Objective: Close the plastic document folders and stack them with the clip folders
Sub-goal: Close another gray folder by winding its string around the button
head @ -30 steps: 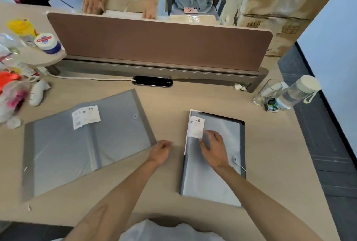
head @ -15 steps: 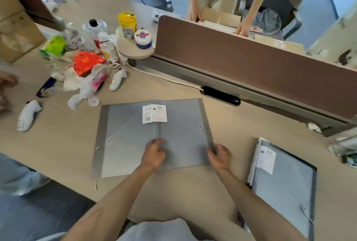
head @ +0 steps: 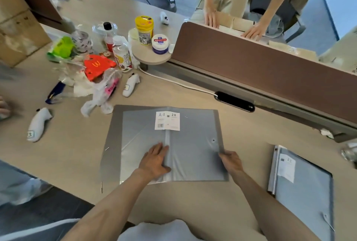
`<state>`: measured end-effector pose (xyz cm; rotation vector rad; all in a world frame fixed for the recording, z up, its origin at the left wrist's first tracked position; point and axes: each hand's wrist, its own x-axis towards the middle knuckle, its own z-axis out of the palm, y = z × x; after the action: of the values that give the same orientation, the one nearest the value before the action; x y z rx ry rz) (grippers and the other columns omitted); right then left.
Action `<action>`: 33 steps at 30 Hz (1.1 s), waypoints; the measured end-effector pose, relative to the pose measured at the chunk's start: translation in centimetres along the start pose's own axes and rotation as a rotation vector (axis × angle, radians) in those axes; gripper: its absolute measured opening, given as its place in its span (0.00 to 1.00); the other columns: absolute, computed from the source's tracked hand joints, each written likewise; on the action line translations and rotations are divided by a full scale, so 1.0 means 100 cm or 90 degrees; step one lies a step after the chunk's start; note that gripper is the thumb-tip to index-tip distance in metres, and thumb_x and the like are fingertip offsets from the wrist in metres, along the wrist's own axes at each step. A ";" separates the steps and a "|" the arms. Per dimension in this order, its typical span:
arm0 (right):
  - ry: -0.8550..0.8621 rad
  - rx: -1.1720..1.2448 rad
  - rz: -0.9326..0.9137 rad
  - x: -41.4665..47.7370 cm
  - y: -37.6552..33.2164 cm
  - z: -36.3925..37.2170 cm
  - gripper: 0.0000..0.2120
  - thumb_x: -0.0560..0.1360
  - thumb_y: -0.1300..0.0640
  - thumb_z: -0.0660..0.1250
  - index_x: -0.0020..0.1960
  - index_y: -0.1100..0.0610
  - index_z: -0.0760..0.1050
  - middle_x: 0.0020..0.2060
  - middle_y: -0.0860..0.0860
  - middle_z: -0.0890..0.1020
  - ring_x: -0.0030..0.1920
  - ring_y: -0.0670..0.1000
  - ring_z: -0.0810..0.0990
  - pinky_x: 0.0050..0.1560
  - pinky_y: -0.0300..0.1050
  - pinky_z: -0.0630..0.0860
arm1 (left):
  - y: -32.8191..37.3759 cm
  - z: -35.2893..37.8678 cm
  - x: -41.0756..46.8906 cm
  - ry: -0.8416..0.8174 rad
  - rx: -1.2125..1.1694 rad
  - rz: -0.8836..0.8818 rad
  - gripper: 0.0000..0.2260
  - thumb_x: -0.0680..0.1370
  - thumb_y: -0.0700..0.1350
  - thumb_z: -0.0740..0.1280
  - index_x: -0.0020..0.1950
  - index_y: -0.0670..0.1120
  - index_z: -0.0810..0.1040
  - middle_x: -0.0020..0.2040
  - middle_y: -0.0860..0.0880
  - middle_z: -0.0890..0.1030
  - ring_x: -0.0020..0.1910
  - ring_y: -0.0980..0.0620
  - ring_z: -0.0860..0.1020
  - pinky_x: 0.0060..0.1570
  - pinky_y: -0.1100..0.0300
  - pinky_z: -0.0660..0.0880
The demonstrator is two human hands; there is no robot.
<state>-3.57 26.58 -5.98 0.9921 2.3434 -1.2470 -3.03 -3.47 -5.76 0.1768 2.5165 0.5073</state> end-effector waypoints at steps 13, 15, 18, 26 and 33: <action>-0.050 -0.131 -0.005 0.000 0.000 -0.002 0.10 0.71 0.51 0.64 0.33 0.52 0.73 0.43 0.53 0.80 0.46 0.54 0.78 0.53 0.48 0.74 | 0.014 0.003 -0.022 -0.071 0.184 0.046 0.52 0.66 0.59 0.73 0.77 0.57 0.39 0.78 0.48 0.34 0.77 0.45 0.38 0.71 0.37 0.53; -0.046 -0.121 -0.006 -0.001 0.001 -0.006 0.05 0.71 0.51 0.66 0.38 0.50 0.76 0.48 0.54 0.82 0.52 0.56 0.79 0.56 0.46 0.73 | 0.014 0.004 -0.024 -0.066 0.201 0.064 0.51 0.67 0.59 0.72 0.77 0.56 0.39 0.78 0.49 0.35 0.77 0.44 0.39 0.71 0.37 0.57; -0.039 -0.122 -0.011 -0.002 0.004 -0.015 0.07 0.71 0.52 0.66 0.49 0.50 0.78 0.54 0.54 0.81 0.57 0.56 0.78 0.60 0.48 0.74 | 0.014 0.003 -0.026 -0.032 0.200 0.105 0.46 0.69 0.59 0.69 0.78 0.54 0.43 0.79 0.50 0.39 0.78 0.45 0.42 0.69 0.41 0.65; -0.064 -0.063 -0.010 -0.008 0.025 -0.027 0.05 0.72 0.54 0.66 0.48 0.51 0.75 0.55 0.57 0.80 0.52 0.56 0.79 0.53 0.47 0.75 | 0.034 -0.011 -0.041 0.125 0.068 0.143 0.37 0.68 0.64 0.51 0.77 0.55 0.54 0.79 0.53 0.51 0.77 0.49 0.55 0.70 0.49 0.66; -0.114 0.325 0.101 -0.038 0.020 -0.035 0.06 0.77 0.61 0.64 0.43 0.62 0.75 0.32 0.58 0.77 0.26 0.52 0.74 0.25 0.41 0.74 | 0.056 -0.034 -0.055 0.169 0.012 0.152 0.26 0.74 0.64 0.47 0.73 0.65 0.57 0.78 0.54 0.55 0.71 0.48 0.67 0.67 0.49 0.69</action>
<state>0.74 28.59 -3.03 1.1283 1.8065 -1.8285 -0.17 -0.67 1.78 0.4473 2.7758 0.6367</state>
